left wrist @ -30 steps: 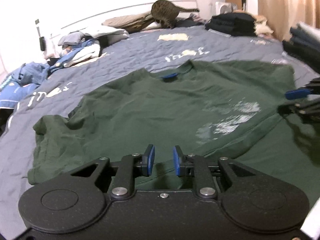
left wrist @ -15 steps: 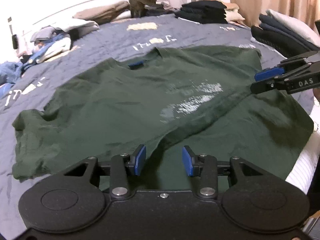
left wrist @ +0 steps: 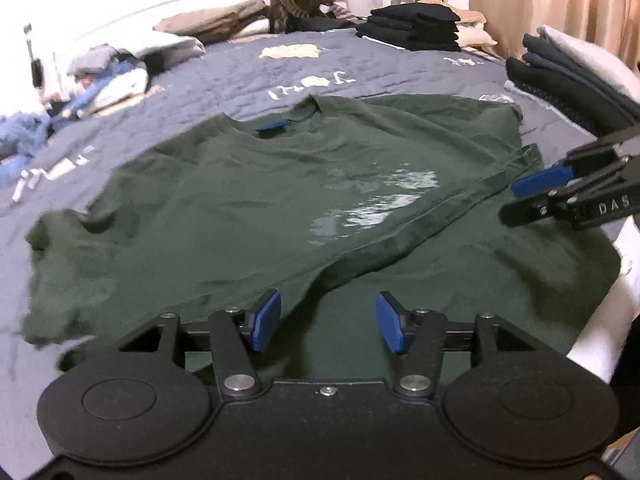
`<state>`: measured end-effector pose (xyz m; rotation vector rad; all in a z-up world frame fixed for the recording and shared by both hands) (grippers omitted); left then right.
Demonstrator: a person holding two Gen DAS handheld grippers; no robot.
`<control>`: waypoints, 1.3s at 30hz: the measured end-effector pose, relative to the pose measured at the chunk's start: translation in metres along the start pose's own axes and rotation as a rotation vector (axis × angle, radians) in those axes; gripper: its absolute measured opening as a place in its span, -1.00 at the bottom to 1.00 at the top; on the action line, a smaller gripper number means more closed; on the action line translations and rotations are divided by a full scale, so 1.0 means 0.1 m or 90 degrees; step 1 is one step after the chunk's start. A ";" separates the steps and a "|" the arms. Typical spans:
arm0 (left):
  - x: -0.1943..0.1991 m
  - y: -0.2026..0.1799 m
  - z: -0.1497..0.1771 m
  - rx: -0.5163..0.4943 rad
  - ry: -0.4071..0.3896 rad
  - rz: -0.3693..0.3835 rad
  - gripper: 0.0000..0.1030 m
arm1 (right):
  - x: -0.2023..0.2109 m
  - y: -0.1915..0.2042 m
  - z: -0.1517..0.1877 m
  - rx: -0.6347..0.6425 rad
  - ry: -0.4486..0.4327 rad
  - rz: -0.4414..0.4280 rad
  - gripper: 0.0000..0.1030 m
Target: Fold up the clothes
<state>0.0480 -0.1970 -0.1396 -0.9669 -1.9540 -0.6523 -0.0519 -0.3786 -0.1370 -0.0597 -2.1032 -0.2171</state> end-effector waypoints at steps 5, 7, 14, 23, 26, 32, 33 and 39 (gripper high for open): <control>0.06 0.30 0.08 0.048 0.014 -0.033 0.06 | 0.00 -0.06 0.00 0.006 0.001 0.019 -0.11; 0.09 0.37 0.10 0.057 0.017 -0.043 0.06 | 0.00 -0.04 0.00 0.012 0.002 0.016 -0.11; 0.30 0.59 0.25 0.031 0.009 -0.077 0.12 | 0.02 -0.09 -0.04 0.004 -0.003 0.019 -0.11; 0.22 0.77 0.43 -0.021 0.030 -0.136 0.13 | -0.02 -0.08 -0.11 0.002 -0.002 0.025 -0.11; 0.11 0.79 0.41 -0.048 0.039 -0.165 0.13 | -0.04 0.01 -0.13 0.015 0.000 0.019 -0.11; -0.03 1.02 0.25 0.029 0.025 -0.176 0.00 | -0.10 0.12 -0.12 0.025 0.009 0.014 -0.11; -0.04 1.08 0.21 0.054 0.017 -0.185 0.00 | -0.11 0.11 -0.12 0.022 0.009 0.013 -0.11; 0.09 1.23 0.13 0.136 -0.005 -0.158 0.01 | -0.11 0.03 -0.13 -0.002 0.008 0.012 -0.11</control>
Point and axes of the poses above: each gripper's, at about its wrist camera, not at the fingertips, and x roughly against the way its jaws point, y to its left, z to its underside, the point moved 9 cm from there along -x, roughly the way its jaws point, and after that the axes turned 14 degrees about y, right-handed, at the moved point
